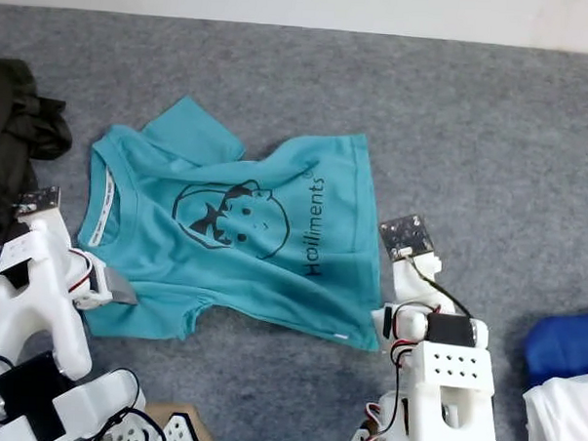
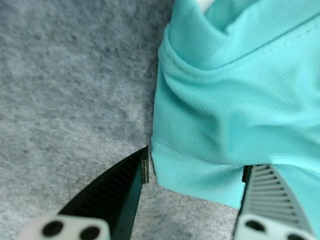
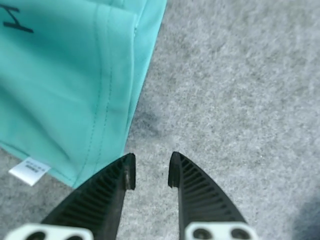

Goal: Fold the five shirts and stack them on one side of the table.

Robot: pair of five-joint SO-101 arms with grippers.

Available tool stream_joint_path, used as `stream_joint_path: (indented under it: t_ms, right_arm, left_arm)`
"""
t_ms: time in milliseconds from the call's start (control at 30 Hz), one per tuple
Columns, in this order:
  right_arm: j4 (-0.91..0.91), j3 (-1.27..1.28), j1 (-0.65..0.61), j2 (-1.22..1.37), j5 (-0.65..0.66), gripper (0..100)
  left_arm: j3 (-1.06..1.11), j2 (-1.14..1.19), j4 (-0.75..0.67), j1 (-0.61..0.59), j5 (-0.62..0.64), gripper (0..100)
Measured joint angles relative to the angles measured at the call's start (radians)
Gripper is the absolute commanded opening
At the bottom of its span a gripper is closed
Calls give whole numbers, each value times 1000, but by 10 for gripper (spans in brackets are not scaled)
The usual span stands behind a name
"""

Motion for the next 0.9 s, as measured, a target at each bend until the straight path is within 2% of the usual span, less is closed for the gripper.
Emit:
stream_joint_path:
  t_ms: [267, 400, 567, 900]
  right_arm:
    - [-26, 2, -2, 0, -69, 124]
    - [-26, 34, -55, 0, -74, 124]
    - [-26, 49, -97, 0, -74, 124]
    - [-26, 63, -107, -2, -74, 124]
  left_arm:
    - [-41, 0, -3, -2, 0, 302]
    - [-101, 0, 81, -2, 0, 302]
    - [-132, 0, 107, -31, 0, 302]
    - [-133, 35, 83, -41, 2, 302]
